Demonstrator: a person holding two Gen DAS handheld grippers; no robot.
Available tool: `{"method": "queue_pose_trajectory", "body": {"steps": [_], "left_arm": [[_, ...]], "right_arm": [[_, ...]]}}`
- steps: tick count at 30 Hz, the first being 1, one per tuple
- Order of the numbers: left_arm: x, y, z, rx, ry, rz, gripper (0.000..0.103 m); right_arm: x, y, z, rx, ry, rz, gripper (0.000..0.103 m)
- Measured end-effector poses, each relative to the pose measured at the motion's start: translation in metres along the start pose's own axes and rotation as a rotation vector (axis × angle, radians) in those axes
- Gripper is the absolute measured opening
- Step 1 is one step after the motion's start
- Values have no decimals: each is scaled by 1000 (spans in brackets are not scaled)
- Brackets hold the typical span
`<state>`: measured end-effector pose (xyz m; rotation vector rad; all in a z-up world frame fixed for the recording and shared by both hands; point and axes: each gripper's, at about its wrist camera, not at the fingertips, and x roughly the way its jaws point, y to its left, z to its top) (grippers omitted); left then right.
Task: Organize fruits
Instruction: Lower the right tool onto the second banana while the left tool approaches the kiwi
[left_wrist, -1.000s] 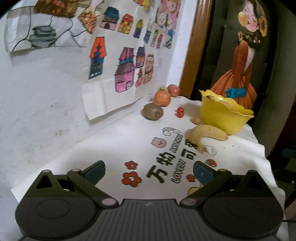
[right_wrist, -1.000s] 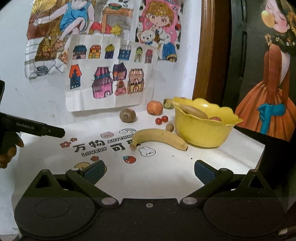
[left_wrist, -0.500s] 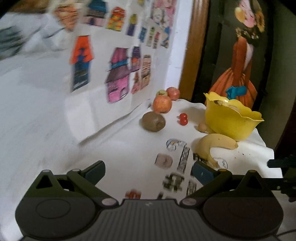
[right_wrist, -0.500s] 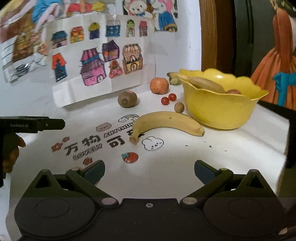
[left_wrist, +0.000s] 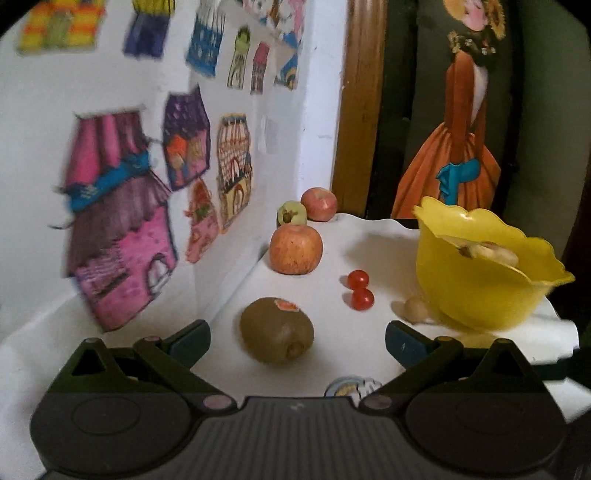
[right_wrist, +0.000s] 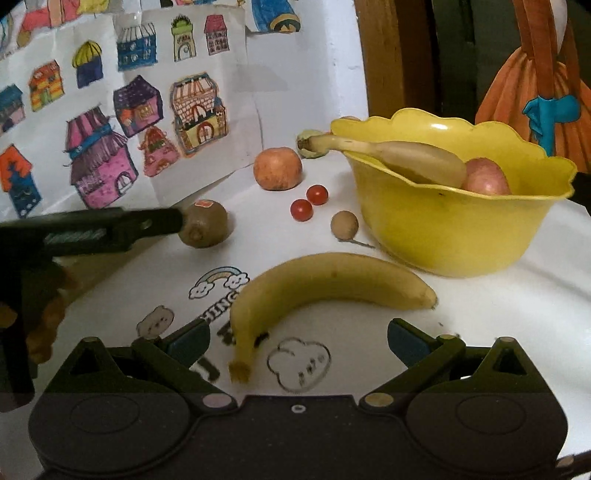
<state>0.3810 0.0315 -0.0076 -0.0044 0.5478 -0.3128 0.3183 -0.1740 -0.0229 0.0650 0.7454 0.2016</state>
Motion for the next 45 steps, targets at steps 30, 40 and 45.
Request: {"method": "queue_pose_trajectory", "body": {"steps": [30, 40, 45], "left_arm": [[55, 10, -2, -18, 11, 28, 62], [65, 18, -5, -100, 91, 11, 64], [64, 19, -6, -107, 79, 11, 62]], "right_arm": [[38, 29, 6, -134, 23, -66, 58], [31, 27, 1, -121, 29, -38, 47], [28, 27, 0, -129, 32, -32, 44]]}}
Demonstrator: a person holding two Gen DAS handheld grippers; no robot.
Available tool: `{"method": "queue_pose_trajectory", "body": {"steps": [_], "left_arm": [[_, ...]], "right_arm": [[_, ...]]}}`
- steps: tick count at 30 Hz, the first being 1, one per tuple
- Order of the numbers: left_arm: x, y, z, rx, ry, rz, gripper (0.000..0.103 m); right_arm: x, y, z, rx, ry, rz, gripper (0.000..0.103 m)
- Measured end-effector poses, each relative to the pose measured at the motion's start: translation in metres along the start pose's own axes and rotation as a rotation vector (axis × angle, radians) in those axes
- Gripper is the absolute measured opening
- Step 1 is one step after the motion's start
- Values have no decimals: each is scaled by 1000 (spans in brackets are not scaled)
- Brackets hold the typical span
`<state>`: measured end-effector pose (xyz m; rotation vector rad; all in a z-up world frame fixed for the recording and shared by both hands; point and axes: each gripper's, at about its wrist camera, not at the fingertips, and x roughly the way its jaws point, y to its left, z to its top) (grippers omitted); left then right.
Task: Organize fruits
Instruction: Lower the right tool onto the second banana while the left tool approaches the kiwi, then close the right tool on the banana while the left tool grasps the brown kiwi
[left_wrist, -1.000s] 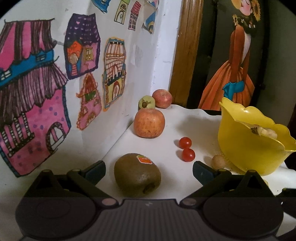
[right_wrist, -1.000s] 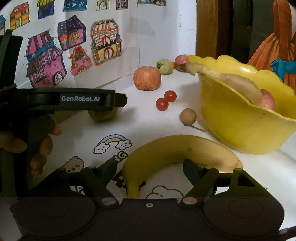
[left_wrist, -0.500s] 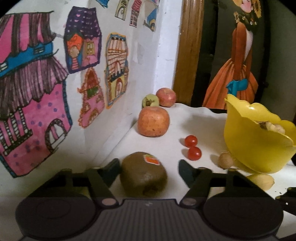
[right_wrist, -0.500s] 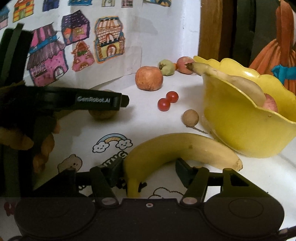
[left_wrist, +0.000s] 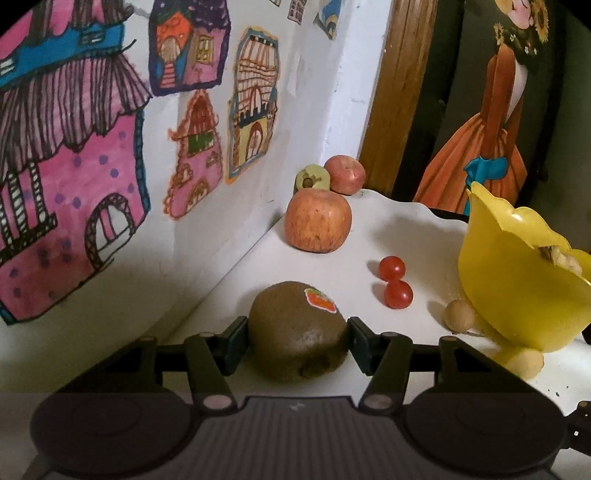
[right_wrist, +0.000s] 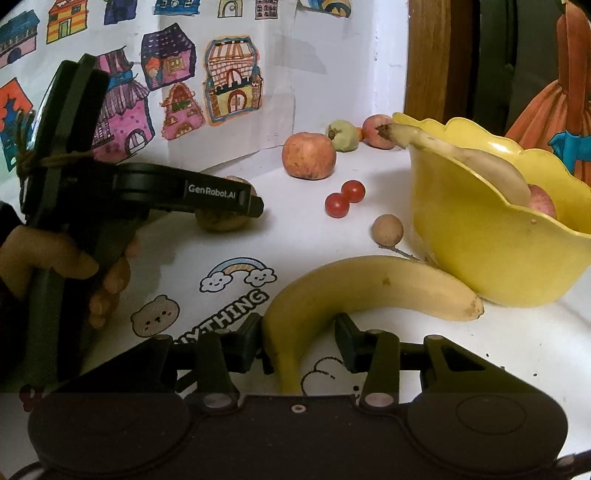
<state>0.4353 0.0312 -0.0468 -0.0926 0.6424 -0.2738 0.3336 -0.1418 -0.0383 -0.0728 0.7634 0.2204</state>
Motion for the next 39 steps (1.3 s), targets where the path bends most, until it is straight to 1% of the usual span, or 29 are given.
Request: {"method": "queue_pose_trajectory", "body": {"steps": [5, 12, 16, 22, 26, 29, 31, 33, 34, 35, 37, 39], "left_arm": [[-10, -4, -7, -13, 6, -12, 61], [-45, -21, -34, -4, 28, -41, 61], [-74, -34, -52, -1, 61, -54, 61], [-117, -58, -83, 20, 96, -90, 61], [-141, -72, -101, 16, 106, -115, 61], [-155, -80, -113, 7, 103, -120, 61], [-161, -84, -119, 2, 96, -123, 61], [-166, -86, -123, -5, 87, -117, 61], [-167, -87, -125, -6, 84, -113, 61], [-168, -87, -125, -14, 83, -109, 61], [-168, -85, -125, -29, 80, -102, 62], [-169, -82, -125, -39, 75, -86, 62]], "right_arm": [[-12, -6, -8, 0, 2, 32, 40], [-39, -17, -28, -78, 24, 87, 33], [-62, -27, -44, -96, 28, 150, 32], [-108, -34, -83, -175, 22, 241, 32], [-140, -37, -106, -243, 10, 267, 33], [-153, -40, -118, -240, -2, 263, 33], [-158, -43, -121, -210, -19, 248, 40], [-158, -45, -121, -166, -34, 239, 50], [-157, -45, -120, -143, -40, 230, 53], [-156, -43, -119, -124, -45, 216, 59], [-152, -37, -115, -118, -58, 196, 60], [-146, -29, -112, -137, -57, 180, 60]]}}
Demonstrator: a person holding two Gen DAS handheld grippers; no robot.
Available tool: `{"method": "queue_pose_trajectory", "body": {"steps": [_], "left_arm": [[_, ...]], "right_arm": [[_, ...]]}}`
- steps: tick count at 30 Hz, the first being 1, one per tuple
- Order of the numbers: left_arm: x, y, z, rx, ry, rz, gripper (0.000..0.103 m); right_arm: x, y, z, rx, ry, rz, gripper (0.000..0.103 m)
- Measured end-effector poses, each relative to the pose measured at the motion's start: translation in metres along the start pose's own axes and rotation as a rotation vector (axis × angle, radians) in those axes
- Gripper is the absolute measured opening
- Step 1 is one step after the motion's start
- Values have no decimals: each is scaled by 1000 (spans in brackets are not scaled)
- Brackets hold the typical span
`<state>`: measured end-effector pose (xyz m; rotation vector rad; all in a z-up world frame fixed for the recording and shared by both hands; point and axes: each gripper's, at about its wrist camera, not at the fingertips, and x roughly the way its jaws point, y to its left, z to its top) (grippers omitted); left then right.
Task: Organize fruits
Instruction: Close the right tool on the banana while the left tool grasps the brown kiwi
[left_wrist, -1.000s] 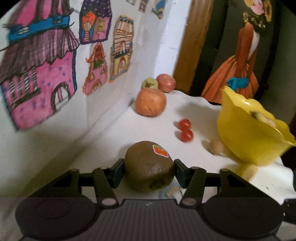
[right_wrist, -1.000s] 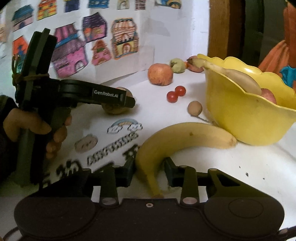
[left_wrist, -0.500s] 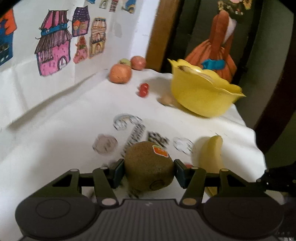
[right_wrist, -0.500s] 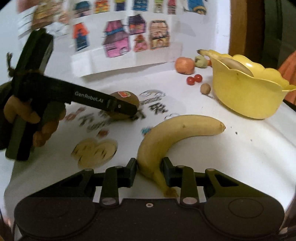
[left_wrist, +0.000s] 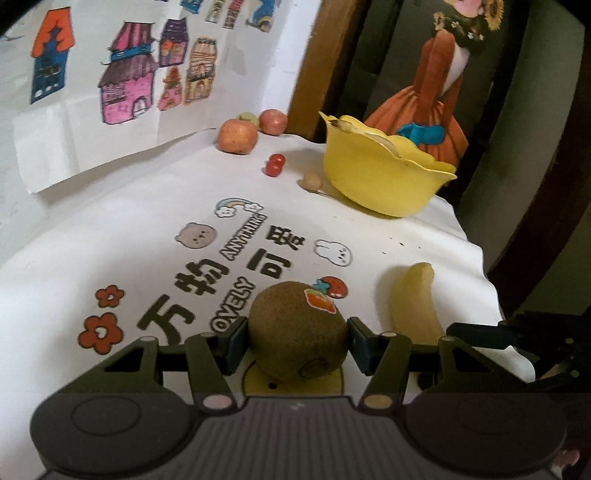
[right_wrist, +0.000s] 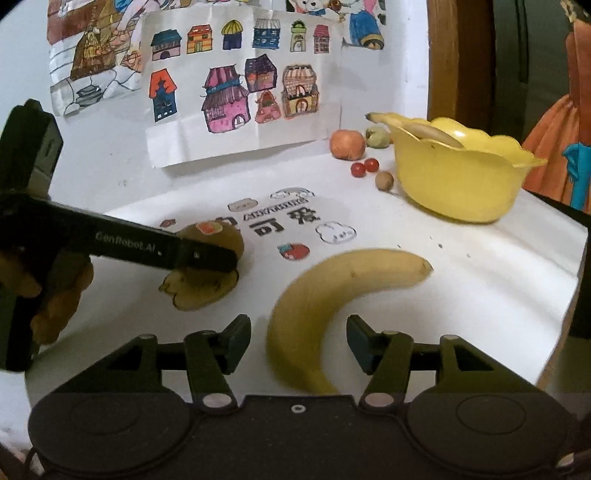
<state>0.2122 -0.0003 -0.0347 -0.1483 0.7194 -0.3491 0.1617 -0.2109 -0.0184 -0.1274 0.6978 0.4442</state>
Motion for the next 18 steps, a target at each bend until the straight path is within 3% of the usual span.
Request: {"method": "queue_pose_trajectory", "body": {"steps": [5, 8, 10, 18], "left_arm": [[-4, 8, 1, -17, -4, 32, 62], [-6, 11, 1, -24, -5, 42, 62], [-7, 11, 1, -24, -5, 46, 62], [-15, -3, 2, 1, -24, 40, 61]], "right_arm": [[16, 17, 1, -80, 11, -80, 58], [17, 10, -1, -33, 3, -63, 57], [16, 7, -2, -19, -16, -75, 46], [1, -7, -10, 90, -63, 3, 39]]}}
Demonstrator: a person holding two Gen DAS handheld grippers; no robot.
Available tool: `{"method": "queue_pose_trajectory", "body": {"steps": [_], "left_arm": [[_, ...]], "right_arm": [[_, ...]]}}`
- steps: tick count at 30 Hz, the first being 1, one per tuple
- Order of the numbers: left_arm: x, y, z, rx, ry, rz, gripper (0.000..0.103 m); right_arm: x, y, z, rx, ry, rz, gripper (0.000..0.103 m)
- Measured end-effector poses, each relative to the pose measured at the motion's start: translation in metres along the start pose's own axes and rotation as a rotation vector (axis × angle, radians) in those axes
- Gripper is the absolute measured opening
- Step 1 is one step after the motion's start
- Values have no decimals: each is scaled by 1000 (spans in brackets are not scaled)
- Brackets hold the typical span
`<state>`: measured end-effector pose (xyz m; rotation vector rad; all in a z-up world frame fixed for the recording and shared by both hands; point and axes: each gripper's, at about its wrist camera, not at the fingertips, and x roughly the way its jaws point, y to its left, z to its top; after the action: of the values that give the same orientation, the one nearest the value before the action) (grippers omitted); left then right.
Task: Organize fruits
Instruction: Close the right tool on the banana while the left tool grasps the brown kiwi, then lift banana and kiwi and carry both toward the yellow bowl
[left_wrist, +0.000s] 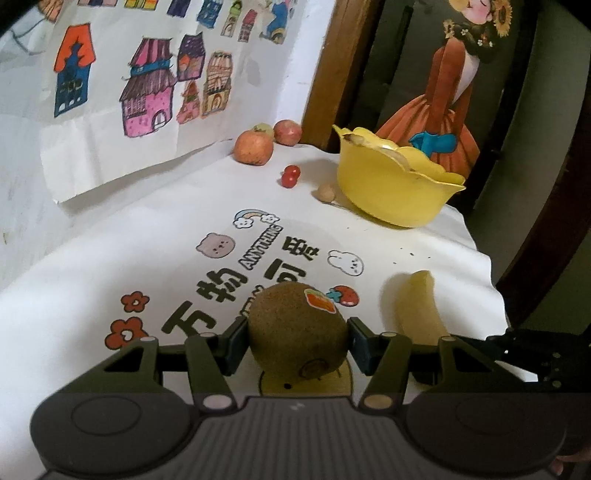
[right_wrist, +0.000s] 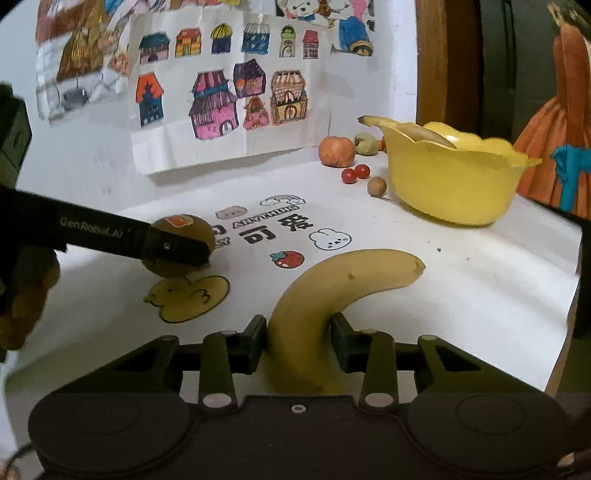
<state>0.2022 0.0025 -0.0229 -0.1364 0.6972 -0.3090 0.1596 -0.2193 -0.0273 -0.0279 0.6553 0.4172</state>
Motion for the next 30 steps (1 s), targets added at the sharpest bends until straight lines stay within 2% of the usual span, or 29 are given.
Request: {"method": "queue_pose_trajectory", "body": {"steps": [6, 18, 23, 30], "left_arm": [[-7, -11, 4, 25, -20, -8, 62], [-13, -24, 19, 57, -60, -10, 62], [-9, -29, 26, 72, -68, -1, 62], [0, -33, 32, 79, -68, -8, 62]], "right_arm": [[-22, -23, -4, 189, -90, 121, 38], [-41, -59, -4, 479, -154, 302, 38], [-45, -62, -2, 490, -183, 325, 38], [-45, -67, 0, 498, -193, 315, 38]]}}
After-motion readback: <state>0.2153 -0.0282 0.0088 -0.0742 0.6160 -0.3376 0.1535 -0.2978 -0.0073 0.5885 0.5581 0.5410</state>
